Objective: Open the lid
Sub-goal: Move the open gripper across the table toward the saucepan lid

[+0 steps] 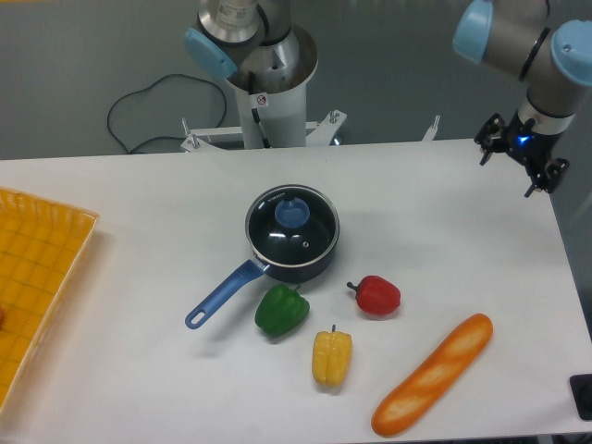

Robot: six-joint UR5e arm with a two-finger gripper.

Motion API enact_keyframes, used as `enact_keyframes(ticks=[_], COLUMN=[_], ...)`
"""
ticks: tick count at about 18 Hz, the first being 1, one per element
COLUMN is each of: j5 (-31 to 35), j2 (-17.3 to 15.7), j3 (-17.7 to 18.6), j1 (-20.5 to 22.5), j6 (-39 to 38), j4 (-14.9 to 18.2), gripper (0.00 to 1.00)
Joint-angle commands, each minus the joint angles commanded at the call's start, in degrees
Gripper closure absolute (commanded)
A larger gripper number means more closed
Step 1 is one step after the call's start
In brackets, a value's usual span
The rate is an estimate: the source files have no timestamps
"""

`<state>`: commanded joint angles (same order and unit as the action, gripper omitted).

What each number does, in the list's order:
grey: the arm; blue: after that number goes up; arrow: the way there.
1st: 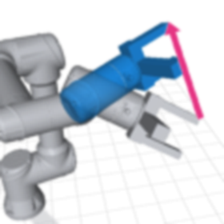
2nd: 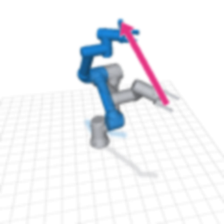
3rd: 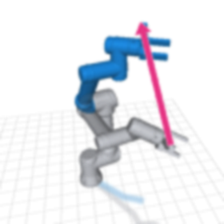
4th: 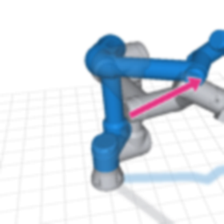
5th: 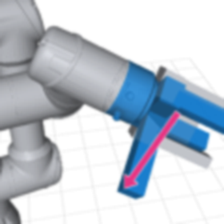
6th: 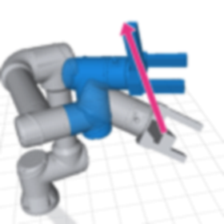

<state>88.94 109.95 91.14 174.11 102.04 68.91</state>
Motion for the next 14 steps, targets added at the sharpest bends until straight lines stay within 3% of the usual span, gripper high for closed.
enact_keyframes(ticks=[7, 9, 14], j5=[0.09, 0.09, -0.26], j2=[-0.79, -1.93, -9.91], j3=[0.26, 2.19, 9.74], j1=[-0.17, 0.0, 4.3], j6=[0.09, 0.35, 0.0], j4=[0.18, 0.18, 0.0], gripper=[0.0, 0.0, 0.0])
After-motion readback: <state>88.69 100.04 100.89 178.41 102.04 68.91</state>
